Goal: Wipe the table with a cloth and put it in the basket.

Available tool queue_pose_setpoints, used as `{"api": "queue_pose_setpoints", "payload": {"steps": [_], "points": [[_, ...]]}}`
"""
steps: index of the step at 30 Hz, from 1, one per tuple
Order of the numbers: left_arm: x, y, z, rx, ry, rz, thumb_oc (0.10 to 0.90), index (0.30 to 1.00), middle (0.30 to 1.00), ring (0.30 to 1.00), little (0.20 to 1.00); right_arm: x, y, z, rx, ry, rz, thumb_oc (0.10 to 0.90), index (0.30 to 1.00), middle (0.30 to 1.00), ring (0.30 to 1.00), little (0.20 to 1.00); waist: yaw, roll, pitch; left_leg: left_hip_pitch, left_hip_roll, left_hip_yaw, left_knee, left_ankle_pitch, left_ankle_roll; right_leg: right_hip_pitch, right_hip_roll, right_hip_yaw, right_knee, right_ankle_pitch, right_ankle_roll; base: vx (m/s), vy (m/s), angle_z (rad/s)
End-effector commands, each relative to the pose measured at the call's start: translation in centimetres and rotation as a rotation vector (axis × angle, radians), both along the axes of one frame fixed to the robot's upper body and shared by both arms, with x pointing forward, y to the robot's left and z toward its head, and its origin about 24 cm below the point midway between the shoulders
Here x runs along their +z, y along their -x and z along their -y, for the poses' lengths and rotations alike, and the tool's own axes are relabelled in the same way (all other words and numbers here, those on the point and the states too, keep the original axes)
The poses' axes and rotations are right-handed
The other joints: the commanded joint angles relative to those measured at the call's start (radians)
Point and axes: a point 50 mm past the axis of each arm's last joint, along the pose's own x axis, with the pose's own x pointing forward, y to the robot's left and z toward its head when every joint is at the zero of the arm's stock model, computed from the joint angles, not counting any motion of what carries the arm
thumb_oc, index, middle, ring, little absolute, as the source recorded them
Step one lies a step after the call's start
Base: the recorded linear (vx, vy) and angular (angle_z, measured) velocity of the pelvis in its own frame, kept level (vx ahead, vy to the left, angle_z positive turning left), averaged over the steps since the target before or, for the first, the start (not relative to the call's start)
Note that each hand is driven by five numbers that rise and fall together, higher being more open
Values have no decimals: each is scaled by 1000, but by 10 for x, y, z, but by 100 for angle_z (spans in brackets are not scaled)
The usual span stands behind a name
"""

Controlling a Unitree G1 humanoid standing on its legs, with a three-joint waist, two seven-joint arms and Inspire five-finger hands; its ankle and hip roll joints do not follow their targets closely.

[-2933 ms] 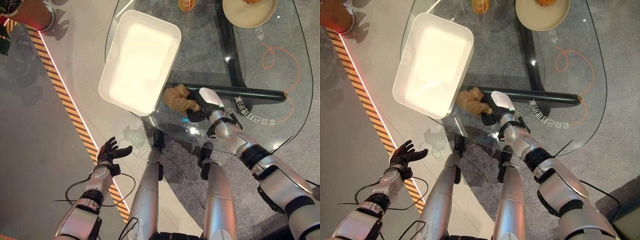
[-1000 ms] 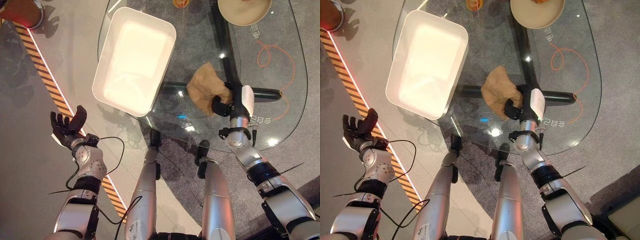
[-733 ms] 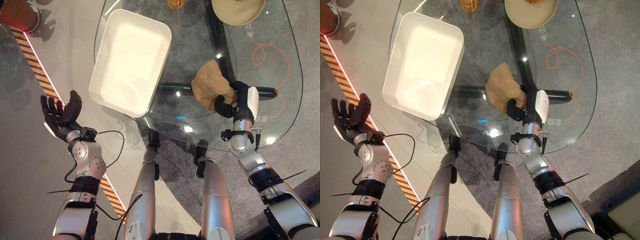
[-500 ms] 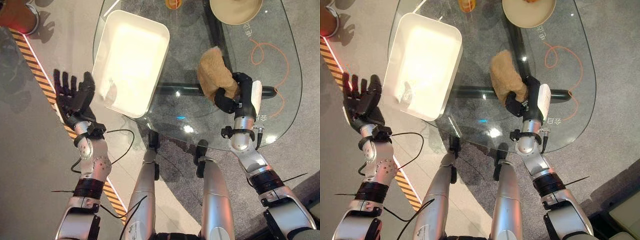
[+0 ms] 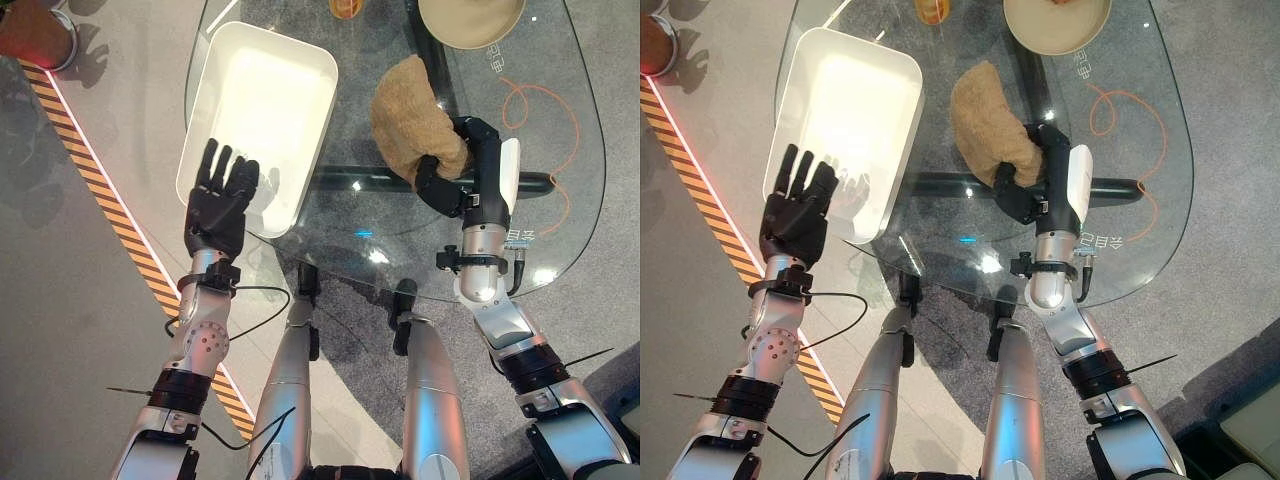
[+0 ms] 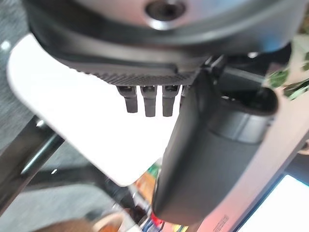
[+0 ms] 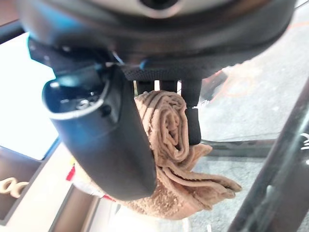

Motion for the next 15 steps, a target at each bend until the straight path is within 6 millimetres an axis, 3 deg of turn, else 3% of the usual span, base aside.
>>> {"api": "queue_pose_setpoints", "payload": {"steps": [1,15], "points": [[47,2,5,-76,24,218,800,900,900,900,900,84,36,-29,214,-27,464,100,300,300,300,200,-19,-7,-26,33,-85,55,123,-182,87,62,84,-10,-143,87,-4,0,0,0],[58,-2,40,-315,160,243,800,900,900,900,900,92,50,-63,470,30,459,100,300,300,300,200,-30,-19,-26,43,-82,63,119,-183,83,72,86,-7,-156,92,-3,0,0,0]]}}
